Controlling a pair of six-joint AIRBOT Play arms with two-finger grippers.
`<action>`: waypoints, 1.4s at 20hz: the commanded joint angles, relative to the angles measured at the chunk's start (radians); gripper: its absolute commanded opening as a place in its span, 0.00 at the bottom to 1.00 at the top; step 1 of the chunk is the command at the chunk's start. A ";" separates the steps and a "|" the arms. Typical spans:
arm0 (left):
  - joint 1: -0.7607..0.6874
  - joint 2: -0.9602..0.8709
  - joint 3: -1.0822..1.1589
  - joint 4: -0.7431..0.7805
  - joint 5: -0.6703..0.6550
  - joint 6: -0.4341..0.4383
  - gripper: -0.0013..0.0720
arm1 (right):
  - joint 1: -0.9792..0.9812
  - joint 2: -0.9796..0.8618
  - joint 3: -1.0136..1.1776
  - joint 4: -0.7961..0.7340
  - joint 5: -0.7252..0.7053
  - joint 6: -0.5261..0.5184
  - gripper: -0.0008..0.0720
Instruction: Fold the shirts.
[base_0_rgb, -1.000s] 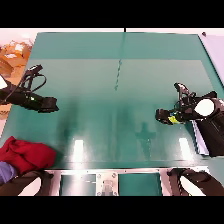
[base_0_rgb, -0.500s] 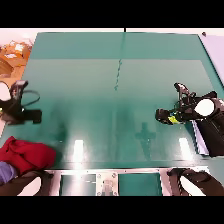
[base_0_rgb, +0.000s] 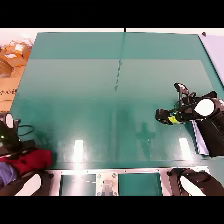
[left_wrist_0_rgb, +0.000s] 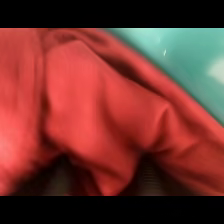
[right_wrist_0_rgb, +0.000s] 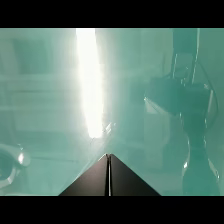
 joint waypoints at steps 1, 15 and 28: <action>0.040 0.000 -0.046 0.001 0.012 0.066 0.05 | 0.001 0.001 -0.001 0.001 0.000 0.000 0.03; -0.631 -0.004 0.828 -0.513 0.196 0.020 0.04 | 0.000 -0.001 -0.002 0.007 0.000 0.000 0.03; -0.822 -0.306 0.827 -0.583 0.053 0.152 1.00 | -0.085 -0.059 0.192 0.034 0.031 -0.104 0.50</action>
